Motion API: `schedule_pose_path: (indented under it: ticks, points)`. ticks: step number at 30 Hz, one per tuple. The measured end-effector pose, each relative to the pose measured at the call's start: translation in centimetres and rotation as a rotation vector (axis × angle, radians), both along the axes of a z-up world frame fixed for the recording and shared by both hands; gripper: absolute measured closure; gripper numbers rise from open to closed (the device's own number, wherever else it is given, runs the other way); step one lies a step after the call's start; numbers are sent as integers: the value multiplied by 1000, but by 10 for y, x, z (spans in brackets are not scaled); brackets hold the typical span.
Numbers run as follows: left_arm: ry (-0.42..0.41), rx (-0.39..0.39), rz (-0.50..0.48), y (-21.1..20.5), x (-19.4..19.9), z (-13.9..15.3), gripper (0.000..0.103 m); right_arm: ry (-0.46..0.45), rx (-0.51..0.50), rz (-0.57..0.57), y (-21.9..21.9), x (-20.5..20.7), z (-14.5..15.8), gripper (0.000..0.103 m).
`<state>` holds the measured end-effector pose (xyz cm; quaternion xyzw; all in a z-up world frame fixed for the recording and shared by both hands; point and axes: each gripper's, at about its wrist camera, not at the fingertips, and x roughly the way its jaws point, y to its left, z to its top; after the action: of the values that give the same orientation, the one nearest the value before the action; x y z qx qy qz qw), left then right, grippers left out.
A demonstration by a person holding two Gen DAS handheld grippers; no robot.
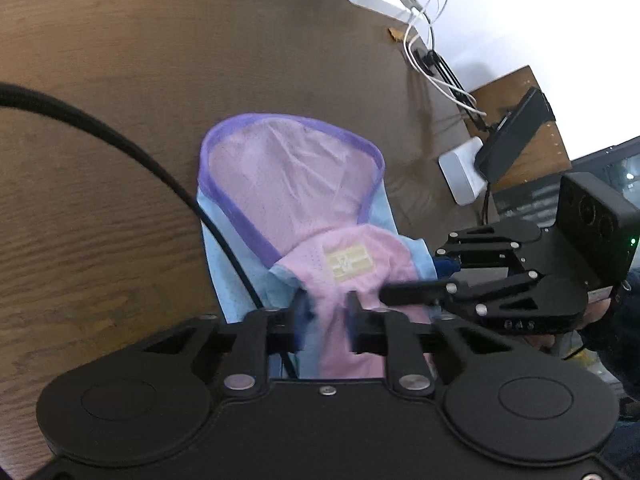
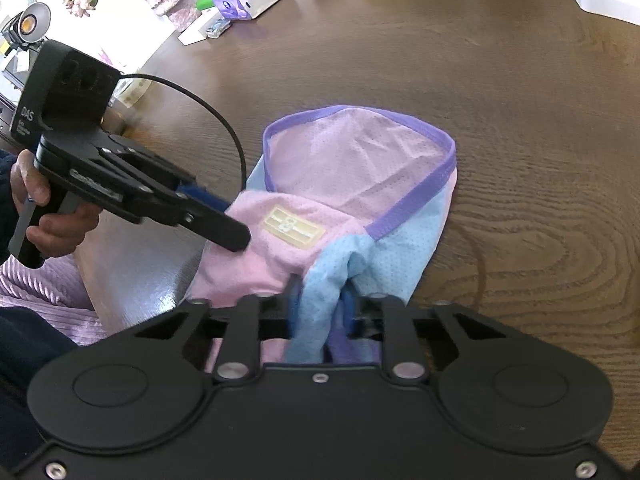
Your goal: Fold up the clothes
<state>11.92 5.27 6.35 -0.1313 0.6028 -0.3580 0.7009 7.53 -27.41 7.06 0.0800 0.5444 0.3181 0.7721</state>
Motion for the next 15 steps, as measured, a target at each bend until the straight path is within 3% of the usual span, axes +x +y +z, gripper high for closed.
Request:
schedule_pose_path:
  ticks: [7, 12, 15]
  points:
    - [51, -83, 1, 21, -15, 25, 94, 96, 144, 19, -16, -13, 21, 88]
    - [107, -62, -75, 21, -51, 28, 94, 187, 211, 87, -13, -38, 28, 87]
    - [108, -54, -53, 20, -68, 21, 94, 223, 202, 117, -9, -51, 21, 87]
